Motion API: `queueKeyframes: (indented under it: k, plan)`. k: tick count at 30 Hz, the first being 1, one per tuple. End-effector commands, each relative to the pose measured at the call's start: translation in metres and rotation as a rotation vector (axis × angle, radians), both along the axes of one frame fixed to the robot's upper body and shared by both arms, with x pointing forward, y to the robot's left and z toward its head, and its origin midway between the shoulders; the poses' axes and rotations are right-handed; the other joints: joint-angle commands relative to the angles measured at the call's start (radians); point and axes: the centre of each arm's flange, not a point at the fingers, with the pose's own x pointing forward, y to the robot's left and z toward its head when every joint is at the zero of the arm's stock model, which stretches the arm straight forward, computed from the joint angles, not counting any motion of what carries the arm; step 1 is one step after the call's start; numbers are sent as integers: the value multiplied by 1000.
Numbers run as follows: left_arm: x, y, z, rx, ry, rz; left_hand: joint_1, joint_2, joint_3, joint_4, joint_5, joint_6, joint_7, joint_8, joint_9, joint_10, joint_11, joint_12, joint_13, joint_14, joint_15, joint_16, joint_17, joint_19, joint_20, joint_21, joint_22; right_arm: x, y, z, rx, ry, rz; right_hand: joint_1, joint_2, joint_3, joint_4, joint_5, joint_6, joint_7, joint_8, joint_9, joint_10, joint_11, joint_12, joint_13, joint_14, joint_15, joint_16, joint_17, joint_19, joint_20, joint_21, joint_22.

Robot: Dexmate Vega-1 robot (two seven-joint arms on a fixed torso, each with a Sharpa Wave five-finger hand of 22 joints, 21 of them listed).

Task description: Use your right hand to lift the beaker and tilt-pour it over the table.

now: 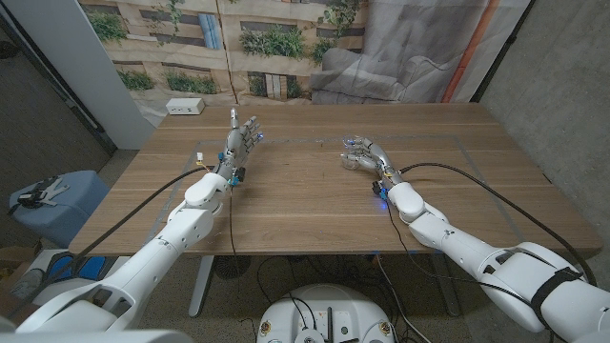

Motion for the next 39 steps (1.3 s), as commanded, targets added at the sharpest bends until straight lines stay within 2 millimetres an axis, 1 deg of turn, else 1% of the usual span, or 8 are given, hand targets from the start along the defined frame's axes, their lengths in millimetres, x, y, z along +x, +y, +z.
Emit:
queueKeyframes:
  k: [1, 9, 24, 27, 29, 35, 37, 39]
  plan:
    - [0, 0, 0, 0, 0, 0, 1, 24, -4, -2, 5, 3, -4, 7, 4, 10, -2, 6, 3, 8, 2, 4, 5, 8, -9, 4, 3, 2, 1, -3, -14, -3, -23, 123, 115, -2, 3, -3, 89, -95, 3, 3, 60, -48, -3, 3, -2, -173, 5, 3, -6, -92, 2, -1]
    - [0, 0, 0, 0, 0, 0, 1, 24, -4, -2, 5, 2, -4, 7, 4, 10, -2, 6, 3, 9, 1, 5, 6, 8, -10, 4, 3, 3, 1, -4, -18, -4, -20, 121, 102, -20, 11, -4, 65, -92, -5, 3, 41, -47, -18, 3, -18, -170, 0, 2, -10, -86, 2, -1]
    - [0, 0, 0, 0, 0, 0, 1, 24, -4, -2, 5, 5, -4, 8, 4, 9, -2, 6, 3, 9, 2, 5, 5, 7, -9, 4, 3, 5, -3, -1, -57, 25, 9, 56, 69, -70, 35, 1, -10, -76, -36, -3, -37, -41, -73, -2, -70, -153, -26, -13, -25, -50, -1, -1]
    - [0, 0, 0, 0, 0, 0, 1, 24, -4, -2, 5, 5, -4, 8, 4, 8, -2, 5, 3, 9, 2, 5, 5, 8, -9, 4, 3, 6, -3, 1, -67, 39, 22, 41, 68, -77, 38, 4, -33, -71, -46, -6, -58, -33, -85, 1, -91, -141, -37, -19, -38, -36, -5, -1]
    - [0, 0, 0, 0, 0, 0, 1, 24, -4, -2, 5, 5, -4, 8, 4, 9, -2, 6, 3, 9, 2, 5, 5, 8, -10, 4, 3, 6, -3, 2, -73, 48, 31, 25, 64, -85, 42, 6, -53, -61, -56, -8, -88, -18, -100, 3, -110, -130, -47, -25, -49, -27, -7, -1]
    - [0, 0, 0, 0, 0, 0, 1, 24, -4, -2, 5, 3, -4, 7, 4, 10, 0, 6, 3, 8, 2, 5, 6, 7, -9, 4, 3, 7, -4, 2, -87, 63, 37, 1, 63, -94, 46, 8, -90, -40, -73, -10, -119, 4, -117, 9, -136, -105, -63, -34, -68, -14, -9, -1]
    - [0, 0, 0, 0, 0, 0, 1, 24, -4, -2, 5, 4, -3, 8, 4, 10, -2, 6, 3, 8, 1, 4, 6, 8, -9, 4, 3, 7, -4, 2, -86, 66, 41, -10, 57, -100, 45, 9, -109, -20, -83, -12, -132, 13, -125, 10, -149, -99, -72, -40, -77, -9, -9, -1]
    - [0, 0, 0, 0, 0, 0, 1, 24, -4, -2, 5, 4, -4, 8, 4, 10, -2, 6, 3, 9, 3, 5, 5, 8, -10, 4, 3, 7, -4, 2, -90, 66, 48, -14, 55, -102, 44, 11, -118, -21, -87, -13, -144, 17, -131, 10, -153, -97, -75, -43, -84, -5, -10, -1]
